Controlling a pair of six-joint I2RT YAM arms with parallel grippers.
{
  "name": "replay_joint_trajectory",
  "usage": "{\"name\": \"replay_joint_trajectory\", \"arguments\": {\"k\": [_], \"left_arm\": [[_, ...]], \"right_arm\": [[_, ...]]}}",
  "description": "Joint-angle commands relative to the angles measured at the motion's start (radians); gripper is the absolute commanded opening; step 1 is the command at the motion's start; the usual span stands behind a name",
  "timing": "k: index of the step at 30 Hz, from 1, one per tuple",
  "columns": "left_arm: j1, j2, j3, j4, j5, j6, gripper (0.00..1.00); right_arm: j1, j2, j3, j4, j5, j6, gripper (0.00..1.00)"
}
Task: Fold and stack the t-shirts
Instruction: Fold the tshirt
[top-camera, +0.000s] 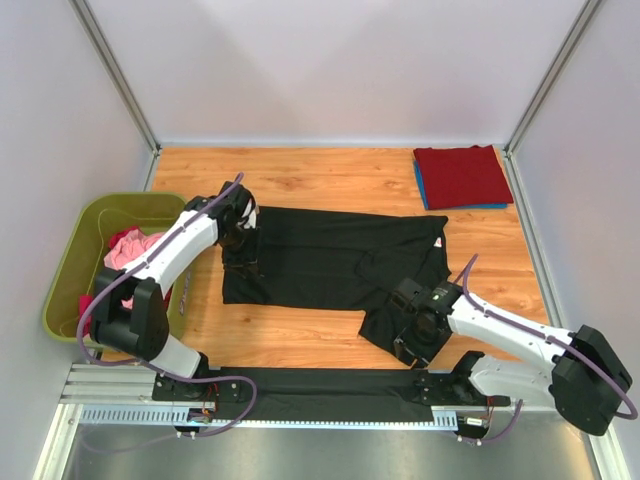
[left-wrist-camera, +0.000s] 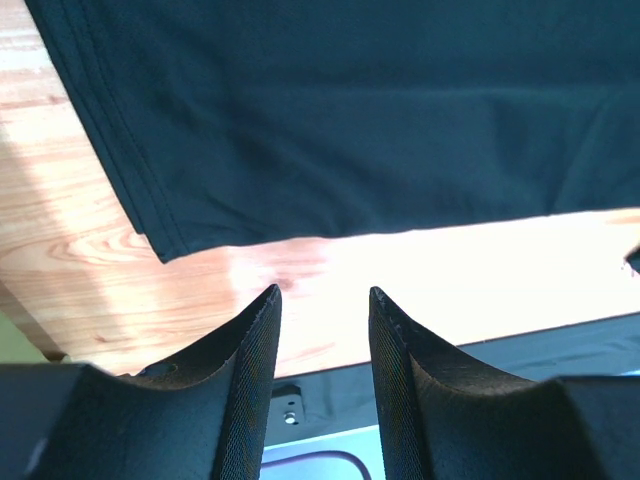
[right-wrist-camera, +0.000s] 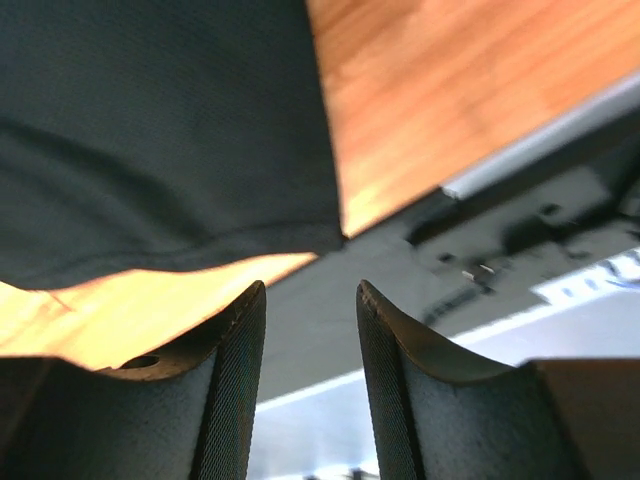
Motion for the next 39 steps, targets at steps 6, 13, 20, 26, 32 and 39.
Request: {"name": "replay_joint_trajectory", "arguments": {"k": [6,13,20,26,32,39], "left_arm": [[0.002,-0.073,-0.034,0.007,0.079,0.020,0.48],[0.002,-0.091,-0.054,0.007,0.085,0.026,0.48],[0.002,-0.065,-0.030,0.007,0.080,0.017,0.48],[0.002,-0.030,-0.014,0.003,0.083,0.018,0.48],[0.002,-0.025,-0.017,0.003,0.082,0.021,0.48],[0.002,-0.019,-0.017,0.006,0.077,0.021,0.48]], "right_arm": [[0.020,-0.065,-0.098,0.179,0.141,0.214,0.40],[0.026,-0.190,-0.173,0.162,0.145,0.286,0.40],[0.026,-0.252,-0.097,-0.033,0.175,0.301,0.41],[0.026,-0.191,-0.106,-0.016,0.155,0.267,0.40],[0.035,-0.163,-0.132,0.065,0.178,0.269,0.39],[0.055,-0.143,-0.152,0.110,0.181,0.300,0.31]]}}
